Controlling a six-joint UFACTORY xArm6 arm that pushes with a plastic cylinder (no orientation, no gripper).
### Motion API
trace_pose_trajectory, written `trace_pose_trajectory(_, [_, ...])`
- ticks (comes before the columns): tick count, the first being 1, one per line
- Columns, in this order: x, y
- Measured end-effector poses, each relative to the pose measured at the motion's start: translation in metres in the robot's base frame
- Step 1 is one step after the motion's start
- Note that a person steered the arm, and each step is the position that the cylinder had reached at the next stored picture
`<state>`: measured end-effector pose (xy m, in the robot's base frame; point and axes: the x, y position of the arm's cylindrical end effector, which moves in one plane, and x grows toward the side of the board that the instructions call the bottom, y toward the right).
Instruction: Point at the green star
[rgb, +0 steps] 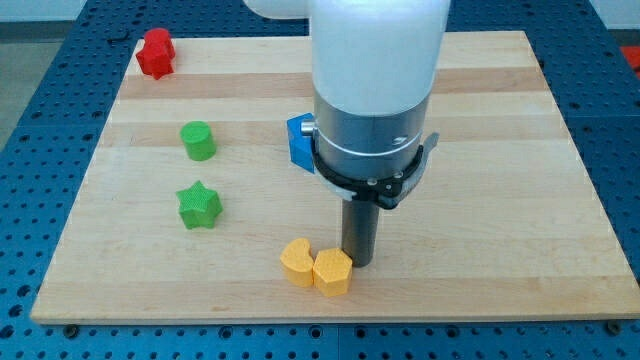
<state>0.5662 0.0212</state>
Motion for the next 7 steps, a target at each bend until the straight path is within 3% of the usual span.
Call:
trace_pose_trajectory(1, [-0.009, 0.0])
trace_pose_trajectory(3, [-0.079, 0.0])
trace_pose_trajectory(7, [-0.077, -0.014])
